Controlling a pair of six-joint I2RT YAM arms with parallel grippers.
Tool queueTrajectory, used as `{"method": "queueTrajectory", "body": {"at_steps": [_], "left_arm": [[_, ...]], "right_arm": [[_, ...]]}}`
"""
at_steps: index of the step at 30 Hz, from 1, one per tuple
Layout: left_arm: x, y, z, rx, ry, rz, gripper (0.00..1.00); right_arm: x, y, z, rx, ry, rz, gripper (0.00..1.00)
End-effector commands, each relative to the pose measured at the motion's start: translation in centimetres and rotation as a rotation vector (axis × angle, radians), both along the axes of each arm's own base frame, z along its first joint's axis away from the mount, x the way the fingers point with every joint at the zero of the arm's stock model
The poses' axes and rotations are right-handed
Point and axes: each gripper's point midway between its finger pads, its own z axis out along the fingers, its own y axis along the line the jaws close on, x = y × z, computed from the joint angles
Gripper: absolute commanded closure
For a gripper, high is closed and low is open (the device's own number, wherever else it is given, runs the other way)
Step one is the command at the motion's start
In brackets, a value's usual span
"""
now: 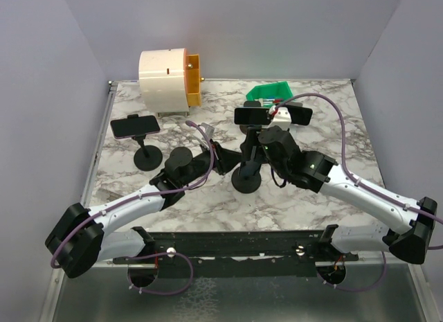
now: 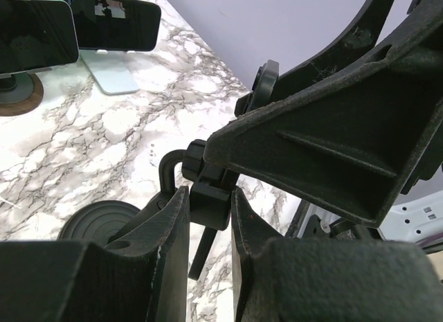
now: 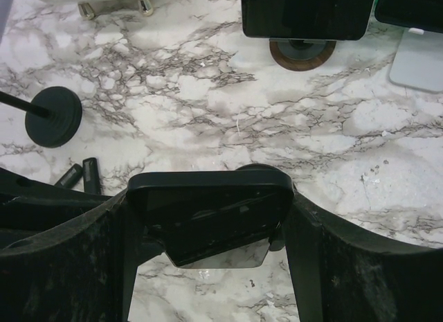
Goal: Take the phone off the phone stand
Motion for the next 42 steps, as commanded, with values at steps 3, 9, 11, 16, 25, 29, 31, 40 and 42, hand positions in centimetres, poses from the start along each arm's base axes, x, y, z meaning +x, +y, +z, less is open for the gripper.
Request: {"method": "queueTrajectory", "body": {"at_steps": [3, 9, 11, 16, 25, 29, 31, 40, 42], "left_arm": [[2.3, 2.7, -1.6, -0.016, 0.090, 0.158, 1.00], [2.1, 2.1, -1.2, -0.067, 0.129, 0.126, 1.00], [2.2, 2.1, -1.3, -0.080, 0.147, 0.124, 1.00], [2.2, 1.8, -1.8, -0.092, 0.178, 0.107, 1.00], [2.6, 1.3, -2.8, -0.080, 0.204, 0.092, 1.00], [2.7, 1.1, -3.2, -0.070, 0.206, 0.086, 1.00], [2.9, 1.0, -3.4, -0.064, 0.208, 0.085, 1.00], [3.3, 0.2, -3.4, -0.066, 0.204, 0.058, 1.00], [3.3, 0.0, -3.4, -0.066, 0.204, 0.052, 1.00]], "right_arm": [[-0.7, -5.9, -1.6, -0.184, 0.016, -0.124, 1.00], [-0.9, -6.0, -1.7, -0.179, 0.019, -0.122, 1.00], [-1.0, -6.0, -1.6, -0.171, 0.019, -0.119, 1.00], [-1.2, -5.9, -1.4, -0.146, 0.020, -0.105, 1.00], [-1.7, -4.6, -1.1, -0.083, 0.027, -0.049, 1.00], [-2.0, -3.7, -0.4, -0.036, 0.026, -0.007, 1.00], [-2.1, -3.2, 0.1, -0.012, 0.028, 0.015, 1.00], [-3.2, -0.9, 1.3, 0.088, 0.040, 0.128, 1.00], [-3.5, -0.4, 1.7, 0.115, 0.034, 0.159, 1.00]]}}
